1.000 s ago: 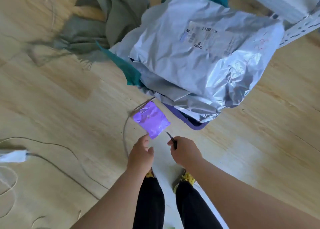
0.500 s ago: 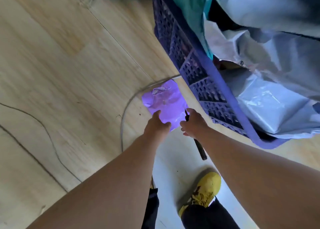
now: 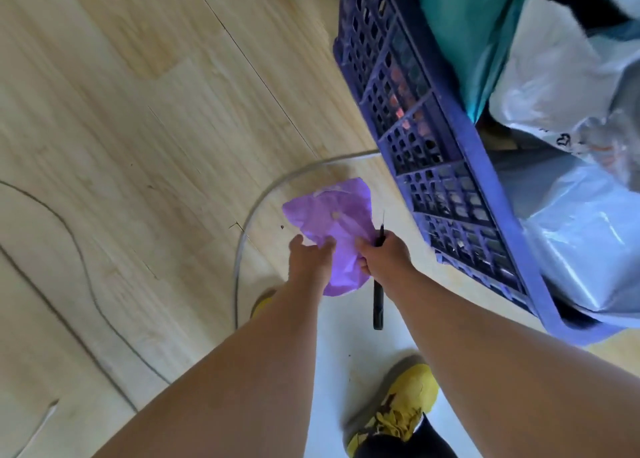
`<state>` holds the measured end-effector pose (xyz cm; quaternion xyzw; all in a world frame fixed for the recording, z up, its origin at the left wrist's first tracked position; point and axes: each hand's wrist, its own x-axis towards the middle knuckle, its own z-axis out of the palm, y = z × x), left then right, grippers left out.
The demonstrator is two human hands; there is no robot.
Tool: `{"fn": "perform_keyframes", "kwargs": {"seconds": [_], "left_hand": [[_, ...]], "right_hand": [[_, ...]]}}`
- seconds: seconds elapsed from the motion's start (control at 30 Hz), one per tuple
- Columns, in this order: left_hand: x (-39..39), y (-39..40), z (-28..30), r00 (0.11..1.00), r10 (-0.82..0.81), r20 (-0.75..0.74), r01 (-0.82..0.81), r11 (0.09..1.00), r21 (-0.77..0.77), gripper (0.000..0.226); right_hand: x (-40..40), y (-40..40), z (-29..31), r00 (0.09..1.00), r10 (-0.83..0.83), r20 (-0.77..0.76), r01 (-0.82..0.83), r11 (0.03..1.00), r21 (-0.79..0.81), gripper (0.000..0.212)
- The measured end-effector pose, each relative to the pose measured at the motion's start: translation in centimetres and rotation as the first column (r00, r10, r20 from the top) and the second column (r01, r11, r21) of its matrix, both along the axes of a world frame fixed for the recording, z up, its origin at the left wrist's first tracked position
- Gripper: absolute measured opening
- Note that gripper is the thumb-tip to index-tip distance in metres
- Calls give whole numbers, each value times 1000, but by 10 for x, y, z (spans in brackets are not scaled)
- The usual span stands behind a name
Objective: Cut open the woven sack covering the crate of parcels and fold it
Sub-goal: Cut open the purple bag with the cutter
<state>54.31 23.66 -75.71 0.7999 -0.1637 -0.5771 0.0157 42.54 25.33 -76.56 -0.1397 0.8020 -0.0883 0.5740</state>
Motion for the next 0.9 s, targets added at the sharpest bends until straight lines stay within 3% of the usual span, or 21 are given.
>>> {"fn": "perform_keyframes", "kwargs": {"seconds": [0.1, 0.27, 0.53, 0.77, 0.9], "left_hand": [[16, 15, 43, 1000, 12, 4, -12, 1000, 4, 61], [31, 19, 126, 995, 56, -79, -65, 991, -121, 33], [26, 10, 295, 997, 44, -64, -63, 936, -345, 15], [-4, -29, 416, 970, -106, -219, -18, 865, -501, 25], [-47, -59, 456, 945, -193, -263, 16, 833, -553, 28]], "right_hand": [[15, 11, 54, 981, 131, -143, -144, 986, -85, 12], [32, 26, 152, 970, 111, -215, -153, 970, -191, 21], [32, 15, 309, 973, 14, -229, -88, 944, -318, 25], [-17, -6, 435, 945, -209, -253, 20, 806, -591, 21], [-75, -33, 475, 821, -434, -371, 129, 774, -620, 26]]}}
